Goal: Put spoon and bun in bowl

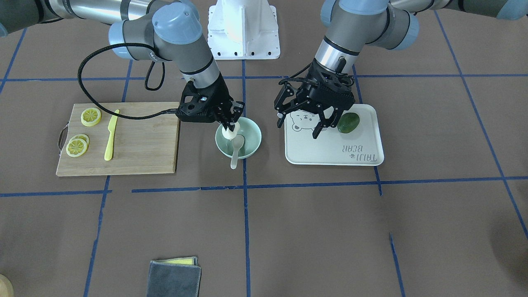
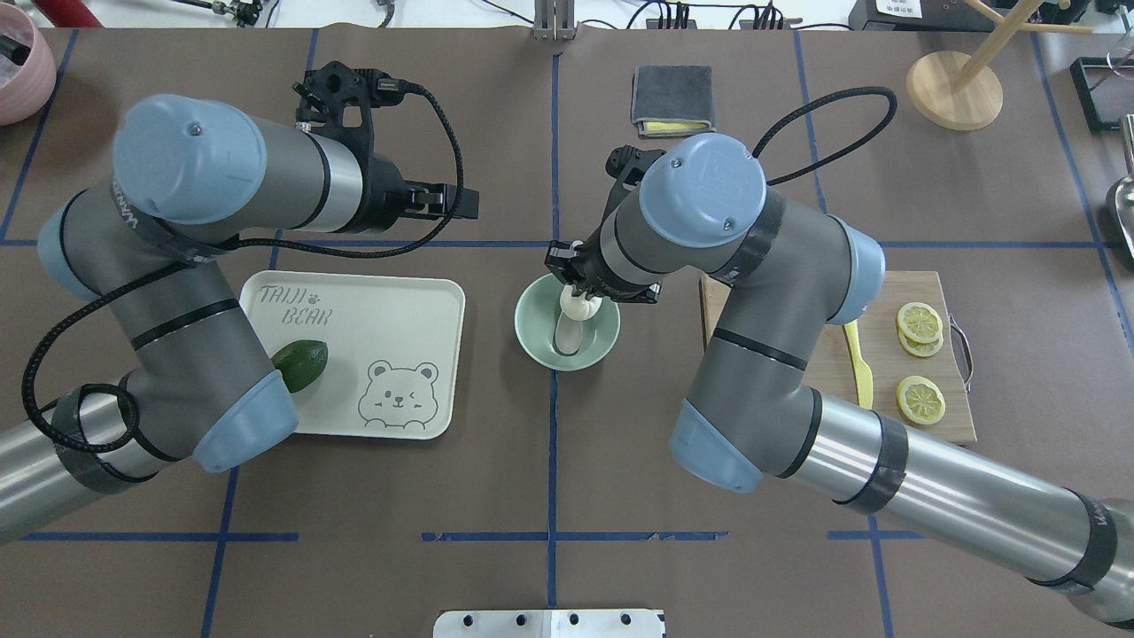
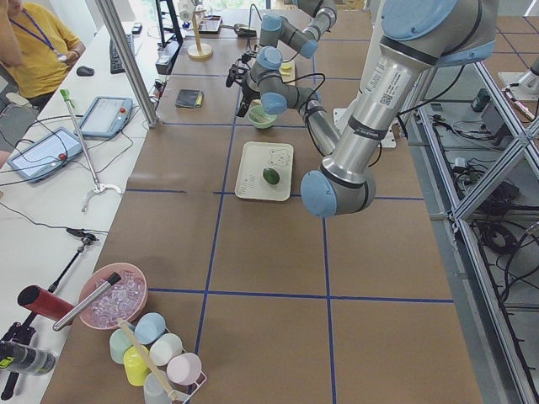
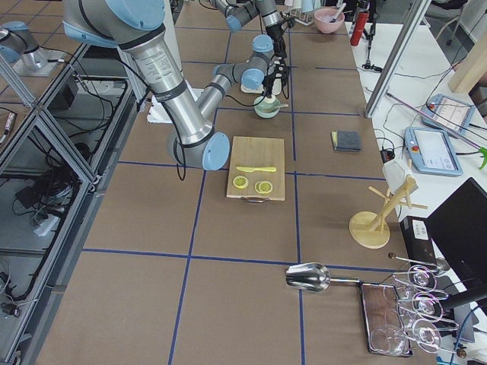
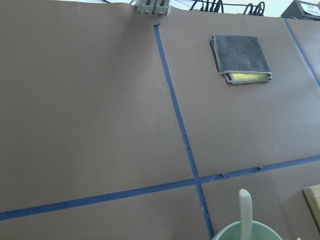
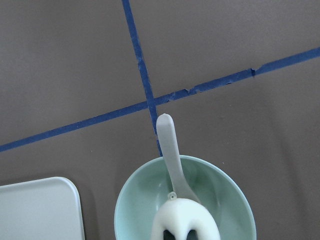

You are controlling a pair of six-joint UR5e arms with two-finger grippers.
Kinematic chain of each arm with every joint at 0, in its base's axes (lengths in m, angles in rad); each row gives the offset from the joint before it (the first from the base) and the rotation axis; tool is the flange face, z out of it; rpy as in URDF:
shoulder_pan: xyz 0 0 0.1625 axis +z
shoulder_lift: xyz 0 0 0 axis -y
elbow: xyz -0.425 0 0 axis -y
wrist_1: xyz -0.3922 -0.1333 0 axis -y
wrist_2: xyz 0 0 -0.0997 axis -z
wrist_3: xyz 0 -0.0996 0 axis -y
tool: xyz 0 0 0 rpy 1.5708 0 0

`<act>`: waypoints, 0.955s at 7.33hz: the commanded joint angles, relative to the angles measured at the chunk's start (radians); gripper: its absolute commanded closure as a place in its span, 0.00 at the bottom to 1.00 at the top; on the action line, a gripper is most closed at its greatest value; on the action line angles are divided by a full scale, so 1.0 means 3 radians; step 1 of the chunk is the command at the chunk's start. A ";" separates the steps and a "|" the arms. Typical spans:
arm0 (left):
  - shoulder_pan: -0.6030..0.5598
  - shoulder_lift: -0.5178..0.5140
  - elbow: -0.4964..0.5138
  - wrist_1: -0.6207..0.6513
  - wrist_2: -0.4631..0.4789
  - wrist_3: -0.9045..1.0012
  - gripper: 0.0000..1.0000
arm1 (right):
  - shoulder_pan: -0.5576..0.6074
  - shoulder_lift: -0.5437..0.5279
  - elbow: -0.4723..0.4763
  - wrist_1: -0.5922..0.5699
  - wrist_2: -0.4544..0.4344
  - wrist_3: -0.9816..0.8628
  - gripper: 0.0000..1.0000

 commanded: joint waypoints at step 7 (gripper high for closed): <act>-0.0465 0.1005 -0.0381 0.0000 -0.0164 0.1294 0.03 | 0.1012 -0.1368 0.0747 0.0008 0.0777 -0.1192 0.00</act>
